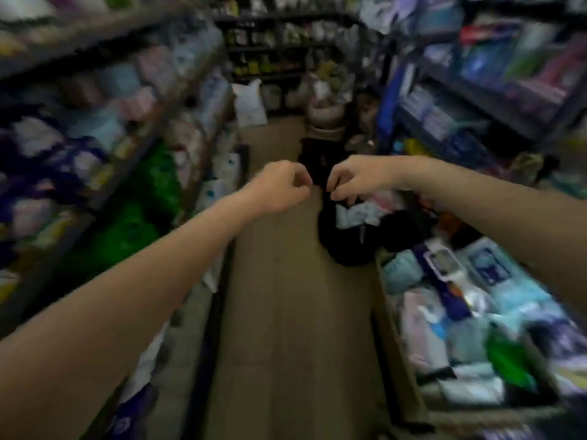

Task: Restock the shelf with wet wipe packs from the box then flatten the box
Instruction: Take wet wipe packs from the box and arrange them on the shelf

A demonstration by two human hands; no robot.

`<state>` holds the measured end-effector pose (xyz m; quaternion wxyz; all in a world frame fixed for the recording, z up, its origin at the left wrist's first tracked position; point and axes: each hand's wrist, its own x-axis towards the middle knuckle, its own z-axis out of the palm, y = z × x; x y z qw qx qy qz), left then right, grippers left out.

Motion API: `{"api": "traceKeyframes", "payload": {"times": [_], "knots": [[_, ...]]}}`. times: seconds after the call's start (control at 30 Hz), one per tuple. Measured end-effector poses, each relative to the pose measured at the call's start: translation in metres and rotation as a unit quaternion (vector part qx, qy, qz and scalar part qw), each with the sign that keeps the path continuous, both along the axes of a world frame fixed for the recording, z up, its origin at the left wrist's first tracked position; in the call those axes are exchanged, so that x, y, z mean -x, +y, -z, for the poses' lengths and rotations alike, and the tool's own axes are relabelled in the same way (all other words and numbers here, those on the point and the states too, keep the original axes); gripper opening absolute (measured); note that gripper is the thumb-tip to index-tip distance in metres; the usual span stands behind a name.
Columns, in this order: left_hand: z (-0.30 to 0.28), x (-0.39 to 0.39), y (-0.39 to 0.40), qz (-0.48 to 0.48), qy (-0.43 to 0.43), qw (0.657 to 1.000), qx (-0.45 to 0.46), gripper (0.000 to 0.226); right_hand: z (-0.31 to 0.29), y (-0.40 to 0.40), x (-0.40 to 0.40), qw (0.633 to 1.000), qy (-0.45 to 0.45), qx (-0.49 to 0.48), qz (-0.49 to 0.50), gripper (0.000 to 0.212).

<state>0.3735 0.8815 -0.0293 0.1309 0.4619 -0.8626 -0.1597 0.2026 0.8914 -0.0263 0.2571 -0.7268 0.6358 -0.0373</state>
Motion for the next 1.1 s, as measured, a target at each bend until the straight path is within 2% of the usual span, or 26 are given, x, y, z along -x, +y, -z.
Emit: {"api": "traceKeyframes", "payload": {"times": [0.1, 0.2, 0.27, 0.33, 0.47, 0.57, 0.67, 0.77, 0.83, 0.9, 0.97, 1.0, 1.1], "knots": [[0.067, 0.104, 0.011, 0.092, -0.024, 0.992, -0.078, 0.030, 0.061, 0.031, 0.113, 0.993, 0.003, -0.076, 0.092, 0.014], [0.140, 0.193, 0.022, 0.136, -0.058, 0.975, -0.166, 0.029, 0.122, 0.058, 0.203, 0.983, 0.048, -0.112, 0.135, 0.009], [0.182, 0.240, 0.027, 0.147, -0.085, 0.959, -0.226, 0.027, 0.163, 0.076, 0.244, 0.973, 0.105, -0.156, 0.137, 0.013], [0.215, 0.271, 0.030, 0.137, -0.110, 0.948, -0.266, 0.027, 0.203, 0.087, 0.275, 0.964, 0.136, -0.190, 0.125, 0.028], [0.261, 0.303, 0.024, 0.097, -0.105, 0.944, -0.296, 0.030, 0.251, 0.083, 0.317, 0.965, 0.161, -0.141, 0.153, 0.040], [0.279, 0.314, 0.020, 0.053, -0.084, 0.942, -0.319, 0.027, 0.271, 0.081, 0.327, 0.952, 0.131, -0.152, 0.233, 0.042], [0.290, 0.318, 0.022, 0.028, -0.075, 0.937, -0.341, 0.027, 0.289, 0.087, 0.324, 0.939, 0.187, -0.200, 0.209, 0.036], [0.292, 0.324, 0.023, 0.025, -0.082, 0.935, -0.343, 0.028, 0.293, 0.085, 0.333, 0.941, 0.261, -0.096, 0.194, 0.044], [0.288, 0.334, 0.019, 0.030, -0.081, 0.939, -0.334, 0.028, 0.286, 0.080, 0.353, 0.928, 0.303, -0.024, 0.218, 0.054], [0.284, 0.348, 0.015, 0.046, -0.092, 0.941, -0.323, 0.026, 0.276, 0.079, 0.374, 0.915, 0.312, -0.063, 0.249, 0.063], [0.281, 0.363, 0.015, 0.062, -0.102, 0.943, -0.309, 0.025, 0.273, 0.085, 0.389, 0.903, 0.296, -0.163, 0.263, 0.073], [0.281, 0.369, 0.017, 0.070, -0.101, 0.944, -0.308, 0.026, 0.272, 0.091, 0.393, 0.897, 0.297, -0.200, 0.259, 0.072], [0.284, 0.384, 0.026, 0.092, -0.095, 0.939, -0.318, 0.026, 0.278, 0.118, 0.401, 0.895, 0.350, -0.192, 0.200, 0.032]]}}
